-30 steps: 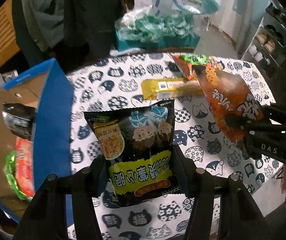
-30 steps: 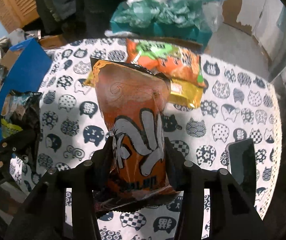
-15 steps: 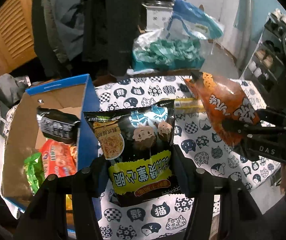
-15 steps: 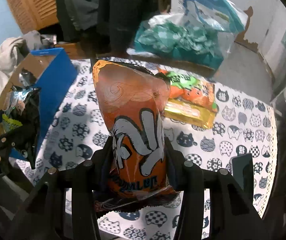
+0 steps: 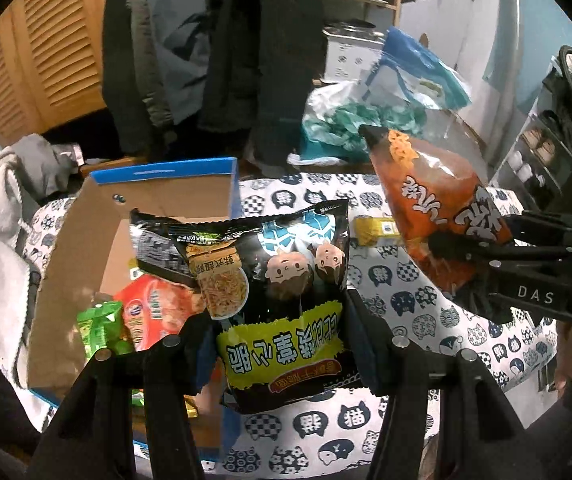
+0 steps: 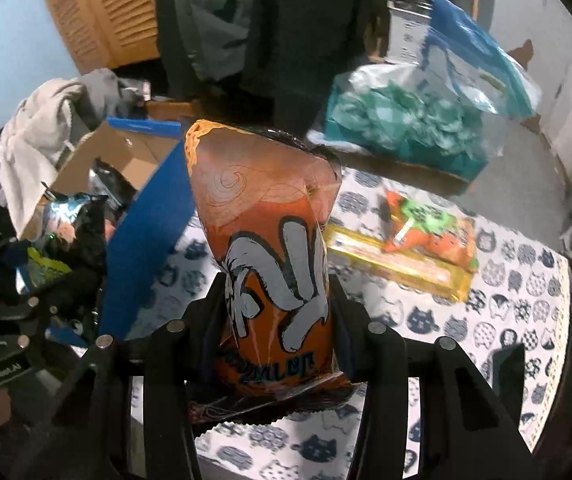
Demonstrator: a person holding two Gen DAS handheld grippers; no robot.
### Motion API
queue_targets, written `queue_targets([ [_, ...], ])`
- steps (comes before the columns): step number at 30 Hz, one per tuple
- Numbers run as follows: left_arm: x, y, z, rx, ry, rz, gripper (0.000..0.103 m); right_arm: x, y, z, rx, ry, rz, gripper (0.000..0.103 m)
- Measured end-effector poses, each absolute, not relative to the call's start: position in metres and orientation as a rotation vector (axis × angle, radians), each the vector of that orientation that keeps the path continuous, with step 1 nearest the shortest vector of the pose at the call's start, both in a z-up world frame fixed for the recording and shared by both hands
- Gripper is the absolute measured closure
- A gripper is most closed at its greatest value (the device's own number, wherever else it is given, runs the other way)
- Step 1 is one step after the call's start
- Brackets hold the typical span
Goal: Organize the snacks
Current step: 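Carry the black bag in the left tool and orange bag in the right tool over the box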
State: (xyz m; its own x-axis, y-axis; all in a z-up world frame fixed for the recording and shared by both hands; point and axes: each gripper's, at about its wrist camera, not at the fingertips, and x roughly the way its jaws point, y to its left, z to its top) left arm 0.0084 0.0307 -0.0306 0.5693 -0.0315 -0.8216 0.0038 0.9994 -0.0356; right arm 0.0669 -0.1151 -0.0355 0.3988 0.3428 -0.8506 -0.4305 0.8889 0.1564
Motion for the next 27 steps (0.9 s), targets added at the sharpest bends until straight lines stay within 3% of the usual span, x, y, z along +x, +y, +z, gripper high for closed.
queue_targets([
  [27, -0.015, 0.179, -0.035, -0.225, 0.939, 0.205, 0.045, 0.079, 0.041, -0.020, -0.124, 1.048, 0.695, 0.057],
])
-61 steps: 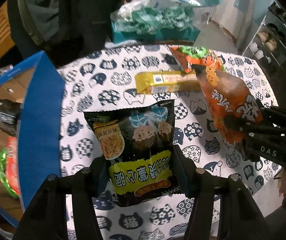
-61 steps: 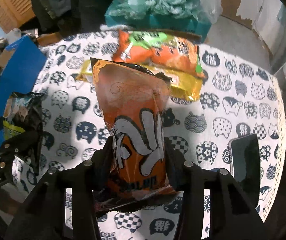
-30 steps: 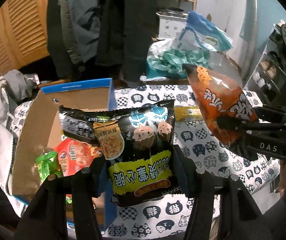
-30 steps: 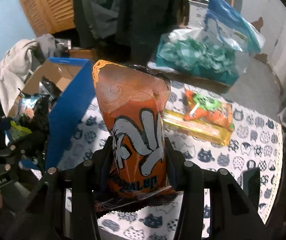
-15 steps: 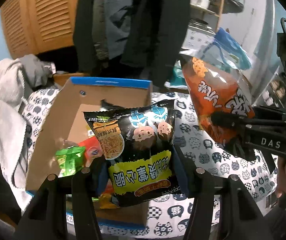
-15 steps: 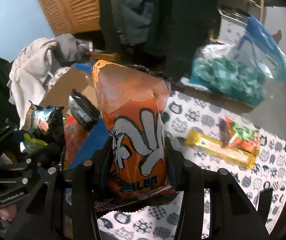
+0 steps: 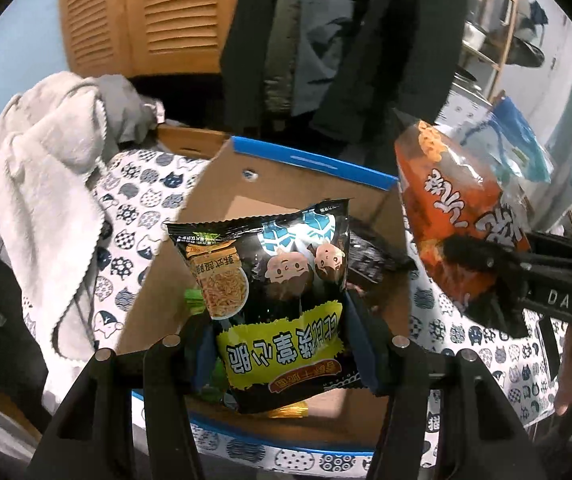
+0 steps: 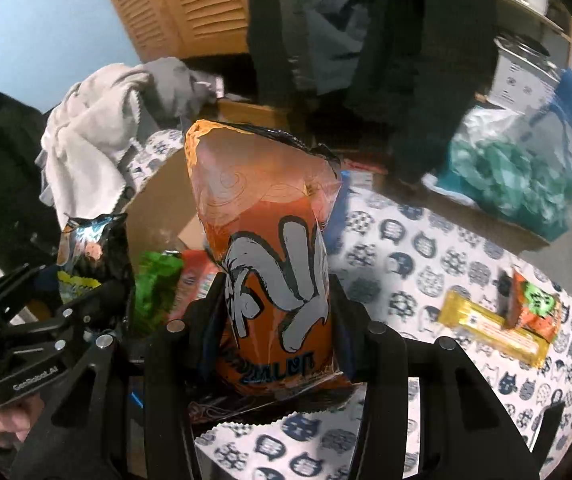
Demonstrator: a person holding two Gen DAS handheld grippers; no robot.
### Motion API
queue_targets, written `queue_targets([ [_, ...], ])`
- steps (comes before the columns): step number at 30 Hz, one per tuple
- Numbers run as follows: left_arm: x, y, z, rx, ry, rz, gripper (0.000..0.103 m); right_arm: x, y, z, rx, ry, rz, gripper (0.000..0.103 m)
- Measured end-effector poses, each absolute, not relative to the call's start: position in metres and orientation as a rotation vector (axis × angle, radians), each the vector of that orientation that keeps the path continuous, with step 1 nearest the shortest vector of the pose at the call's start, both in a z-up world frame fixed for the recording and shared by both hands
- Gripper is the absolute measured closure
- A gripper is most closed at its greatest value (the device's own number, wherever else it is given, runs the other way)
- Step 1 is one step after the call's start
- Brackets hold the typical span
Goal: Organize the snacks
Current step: 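Carry the black bag in the left tool and orange bag in the right tool over the box, then open both tools to drop the black bag and orange bag into the box, then move both empty tools toward the yellow bar and orange-green bag on the cloth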
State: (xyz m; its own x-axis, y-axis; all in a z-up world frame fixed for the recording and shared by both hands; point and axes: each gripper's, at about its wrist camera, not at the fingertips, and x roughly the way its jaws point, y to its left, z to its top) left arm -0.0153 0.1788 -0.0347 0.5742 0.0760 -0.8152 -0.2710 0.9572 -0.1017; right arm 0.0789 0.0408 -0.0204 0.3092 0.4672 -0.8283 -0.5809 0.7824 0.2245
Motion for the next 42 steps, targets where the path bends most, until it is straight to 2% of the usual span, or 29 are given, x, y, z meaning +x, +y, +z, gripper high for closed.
queue_targets([
  [18, -0.023, 0.230, -0.049, -0.350, 0.963, 0.307, 0.043, 0.083, 0.117, -0.035, -0.110, 1.108, 0.781, 0.055],
  [19, -0.023, 0.231, -0.049, -0.353, 0.964, 0.306, 0.041, 0.083, 0.117, -0.034, -0.098, 1.107, 0.788, 0.053],
  [21, -0.024, 0.232, -0.048, -0.355, 0.965, 0.311, 0.034, 0.084, 0.115, -0.029, -0.084, 1.093, 0.790, 0.037],
  [23, -0.025, 0.232, -0.046, -0.361, 0.955, 0.320, 0.033, 0.084, 0.112, -0.024, -0.082, 1.072, 0.787, 0.032],
  [28, -0.023, 0.229, -0.044, -0.369, 0.946, 0.308, 0.033, 0.085, 0.102, -0.017, -0.084, 1.053, 0.767, 0.031],
  [33, -0.018, 0.214, -0.042, -0.342, 0.951, 0.273, 0.033, 0.084, 0.087, -0.015, -0.106, 1.039, 0.733, 0.026],
  [42, -0.008, 0.184, -0.038, -0.281, 0.955, 0.212, 0.029, 0.083, 0.049, -0.019, -0.152, 1.034, 0.678, 0.025],
])
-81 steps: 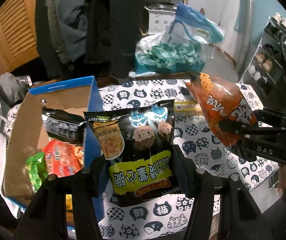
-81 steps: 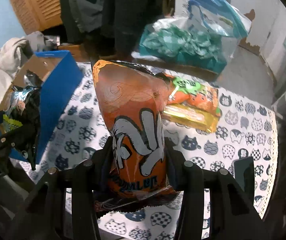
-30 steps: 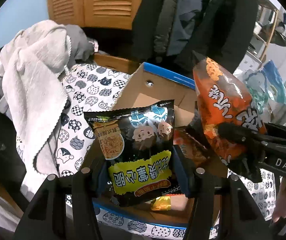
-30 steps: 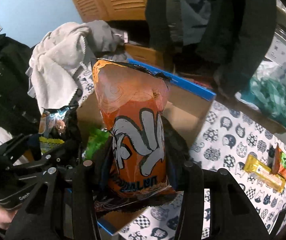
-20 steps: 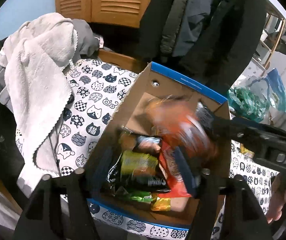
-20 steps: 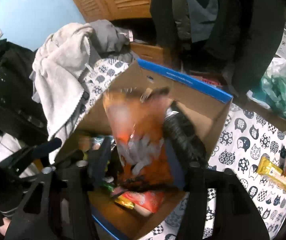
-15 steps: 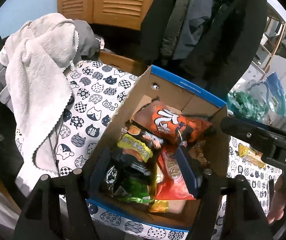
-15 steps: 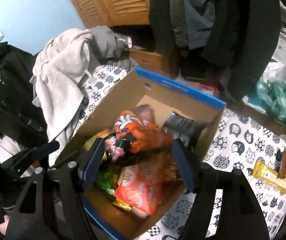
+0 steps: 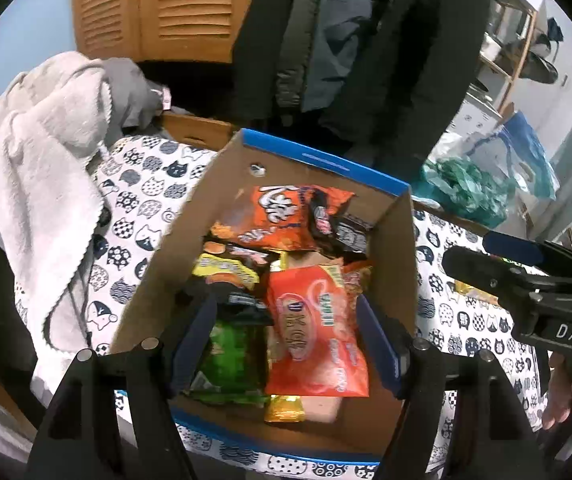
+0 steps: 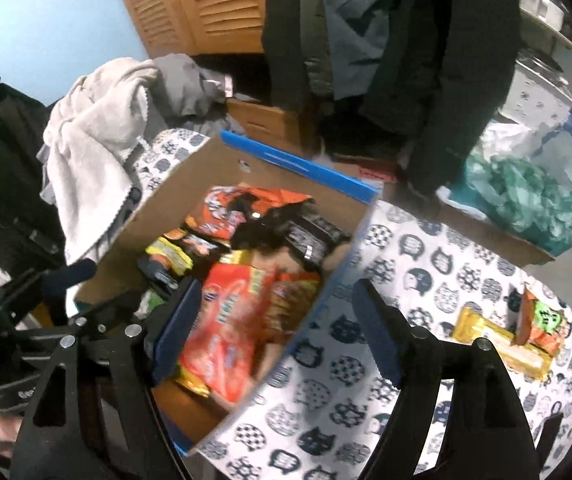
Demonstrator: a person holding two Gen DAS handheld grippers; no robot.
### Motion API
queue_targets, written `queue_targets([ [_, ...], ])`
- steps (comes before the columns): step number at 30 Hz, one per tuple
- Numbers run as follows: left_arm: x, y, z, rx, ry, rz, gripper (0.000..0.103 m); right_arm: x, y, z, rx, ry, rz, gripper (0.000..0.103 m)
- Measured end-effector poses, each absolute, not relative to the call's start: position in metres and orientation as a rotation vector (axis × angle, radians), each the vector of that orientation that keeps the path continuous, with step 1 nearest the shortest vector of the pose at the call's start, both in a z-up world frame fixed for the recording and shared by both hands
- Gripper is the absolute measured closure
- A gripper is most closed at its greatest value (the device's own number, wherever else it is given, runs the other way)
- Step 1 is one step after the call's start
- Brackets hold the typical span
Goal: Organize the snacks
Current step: 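Move both empty tools toward the yellow bar and orange-green bag on the cloth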
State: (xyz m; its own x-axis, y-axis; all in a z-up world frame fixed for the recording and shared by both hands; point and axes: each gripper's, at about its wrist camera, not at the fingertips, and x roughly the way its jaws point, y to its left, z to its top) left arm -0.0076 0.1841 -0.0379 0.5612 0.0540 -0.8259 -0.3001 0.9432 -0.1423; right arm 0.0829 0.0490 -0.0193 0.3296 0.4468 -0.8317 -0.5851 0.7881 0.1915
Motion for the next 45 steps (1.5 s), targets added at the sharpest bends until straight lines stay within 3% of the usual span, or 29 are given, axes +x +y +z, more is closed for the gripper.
queue_targets([
  [45, 0.067, -0.039, -0.068, 0.072, 1.141, -0.102, 0.029, 0.102, -0.182, -0.081, -0.133, 1.147, 0.412, 0.024],
])
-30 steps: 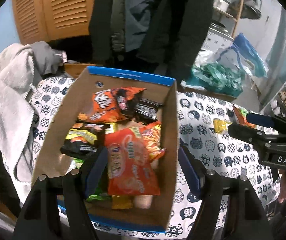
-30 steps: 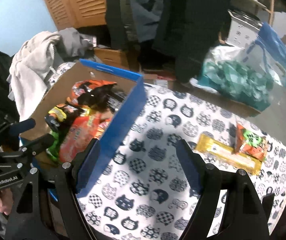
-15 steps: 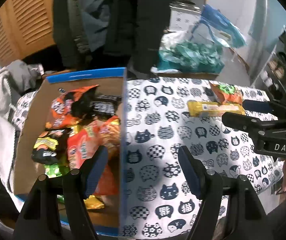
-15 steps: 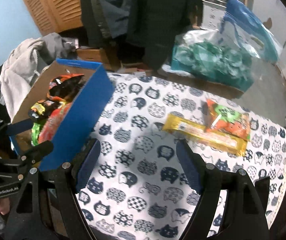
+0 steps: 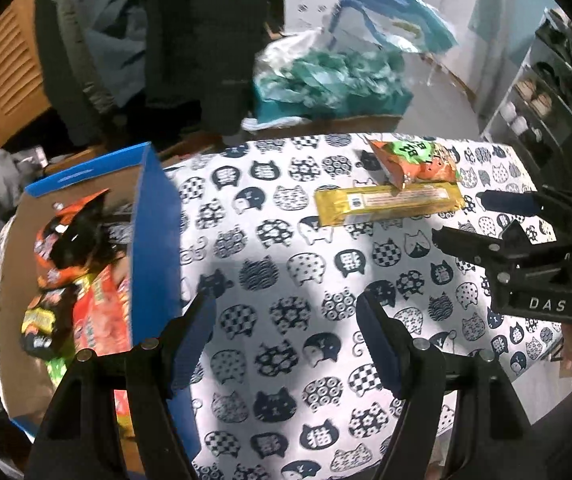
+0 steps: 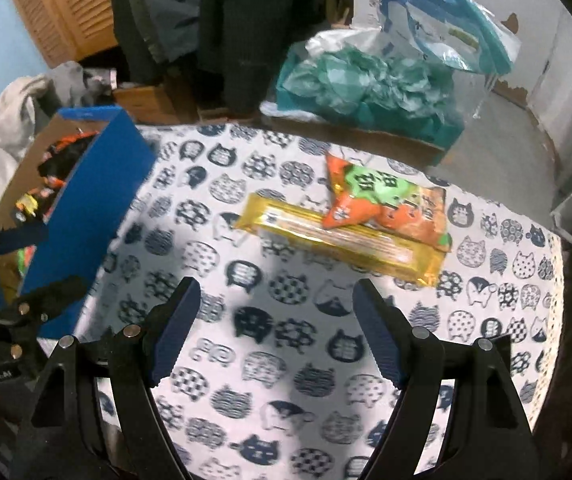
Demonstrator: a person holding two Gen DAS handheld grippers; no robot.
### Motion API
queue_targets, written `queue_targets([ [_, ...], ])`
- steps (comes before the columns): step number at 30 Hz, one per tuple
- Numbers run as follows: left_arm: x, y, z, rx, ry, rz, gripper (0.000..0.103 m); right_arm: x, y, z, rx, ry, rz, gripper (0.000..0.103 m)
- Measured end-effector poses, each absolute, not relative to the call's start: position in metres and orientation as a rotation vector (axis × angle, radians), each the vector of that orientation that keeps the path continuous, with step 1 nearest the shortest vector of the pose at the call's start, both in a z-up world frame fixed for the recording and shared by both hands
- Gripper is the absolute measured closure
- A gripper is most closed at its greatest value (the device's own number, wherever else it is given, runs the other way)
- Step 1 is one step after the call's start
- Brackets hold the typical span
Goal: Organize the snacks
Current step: 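Move both empty tools toward the yellow bar and orange-green bag on the cloth, then grasp the orange-green bag with the right tool while the left tool grasps the yellow bar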
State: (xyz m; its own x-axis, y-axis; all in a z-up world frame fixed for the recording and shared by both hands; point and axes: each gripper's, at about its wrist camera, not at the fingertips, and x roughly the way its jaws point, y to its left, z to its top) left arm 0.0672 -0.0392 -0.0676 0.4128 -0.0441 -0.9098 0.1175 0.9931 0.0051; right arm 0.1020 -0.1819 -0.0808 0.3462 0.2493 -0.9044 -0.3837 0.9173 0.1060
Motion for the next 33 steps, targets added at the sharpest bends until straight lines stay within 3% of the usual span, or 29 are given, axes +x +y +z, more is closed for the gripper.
queue_targets([
  [21, 0.182, -0.105, -0.118, 0.228, 1.257, -0.231, 0.029, 0.212, -0.230, -0.137, -0.500, 1.175, 0.484, 0.023],
  [33, 0.186, -0.107, -0.144, 0.192, 1.304, -0.237, 0.029, 0.232, -0.211, -0.184, -0.693, 1.168, 0.568, 0.023],
])
